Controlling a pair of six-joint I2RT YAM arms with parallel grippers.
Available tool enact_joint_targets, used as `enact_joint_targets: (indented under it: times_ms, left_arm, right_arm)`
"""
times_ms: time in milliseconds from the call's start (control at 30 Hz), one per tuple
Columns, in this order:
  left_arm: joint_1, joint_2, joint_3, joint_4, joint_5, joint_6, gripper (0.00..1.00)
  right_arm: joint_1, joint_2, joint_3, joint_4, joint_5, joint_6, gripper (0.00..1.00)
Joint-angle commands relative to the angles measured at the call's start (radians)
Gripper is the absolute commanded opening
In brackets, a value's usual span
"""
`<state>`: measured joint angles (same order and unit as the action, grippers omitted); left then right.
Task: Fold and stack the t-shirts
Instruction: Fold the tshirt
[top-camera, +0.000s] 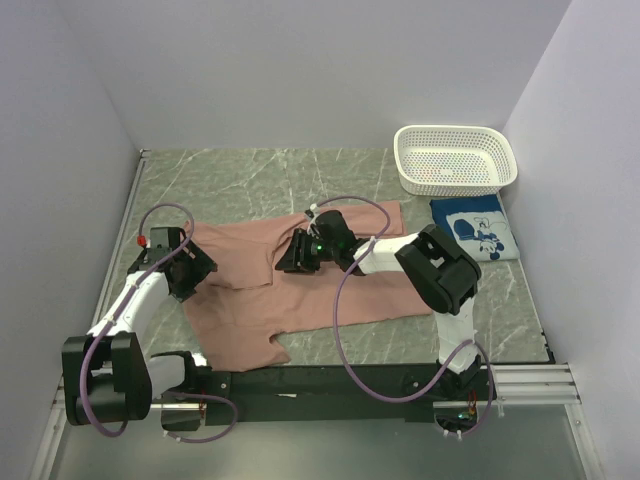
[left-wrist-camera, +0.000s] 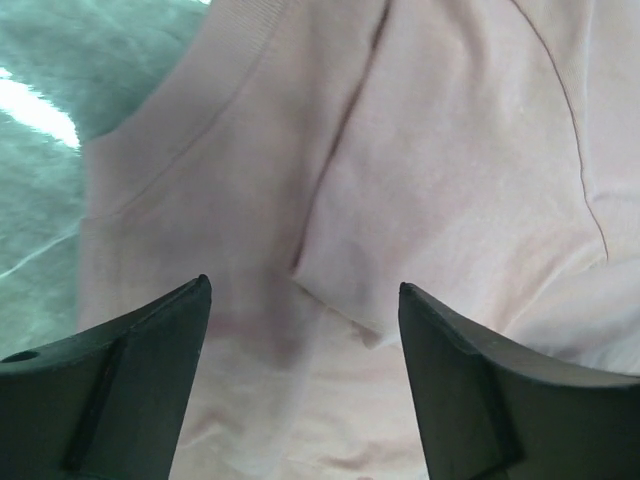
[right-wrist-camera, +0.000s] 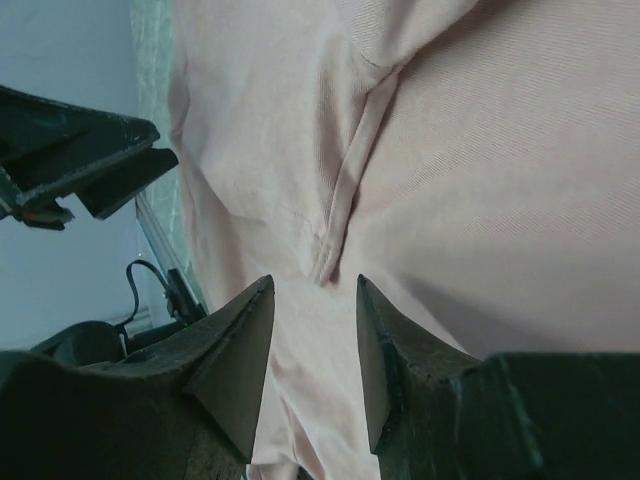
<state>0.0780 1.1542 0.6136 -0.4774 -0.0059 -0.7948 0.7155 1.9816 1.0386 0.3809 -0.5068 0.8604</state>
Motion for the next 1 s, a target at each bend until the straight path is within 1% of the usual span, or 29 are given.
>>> enact_joint_targets:
  times_ms: [0, 300, 600, 700, 733, 800, 833, 900, 933, 967]
  left_arm:
    - [-0.015, 0.013, 0.037, 0.057, 0.056, 0.040, 0.80]
    - [-0.060, 0.042, 0.040, 0.056, 0.069, 0.042, 0.70]
    - [-0.073, 0.075, 0.041, 0.066, 0.090, 0.046, 0.68]
    - [-0.078, 0.078, 0.046, 0.060, 0.095, 0.043, 0.67]
    - [-0.099, 0.078, 0.049, 0.060, 0.095, 0.045, 0.66]
    - [-0.101, 0.070, 0.055, 0.054, 0.090, 0.046, 0.65]
    - [-0.101, 0.065, 0.060, 0.049, 0.087, 0.048, 0.65]
    - [-0.103, 0.053, 0.061, 0.048, 0.081, 0.051, 0.63]
    - [-0.103, 0.050, 0.064, 0.048, 0.080, 0.052, 0.63]
    - [-0.103, 0.050, 0.066, 0.046, 0.081, 0.054, 0.64]
  right_arm:
    - [0.024, 0.036, 0.064, 0.024, 0.013, 0.043, 0.46]
    - [0.053, 0.128, 0.126, 0.039, -0.004, 0.095, 0.45]
    - [0.073, 0.174, 0.149, 0.046, -0.022, 0.112, 0.44]
    - [0.075, 0.177, 0.149, 0.047, -0.024, 0.114, 0.39]
    - [0.075, 0.171, 0.146, 0.047, -0.025, 0.114, 0.35]
    - [0.073, 0.161, 0.141, 0.050, -0.027, 0.112, 0.31]
    - [0.075, 0.151, 0.137, 0.053, -0.027, 0.114, 0.26]
    - [0.073, 0.131, 0.133, 0.056, -0.033, 0.117, 0.20]
    - [0.073, 0.125, 0.136, 0.058, -0.035, 0.120, 0.13]
    - [0.073, 0.120, 0.138, 0.059, -0.041, 0.129, 0.08]
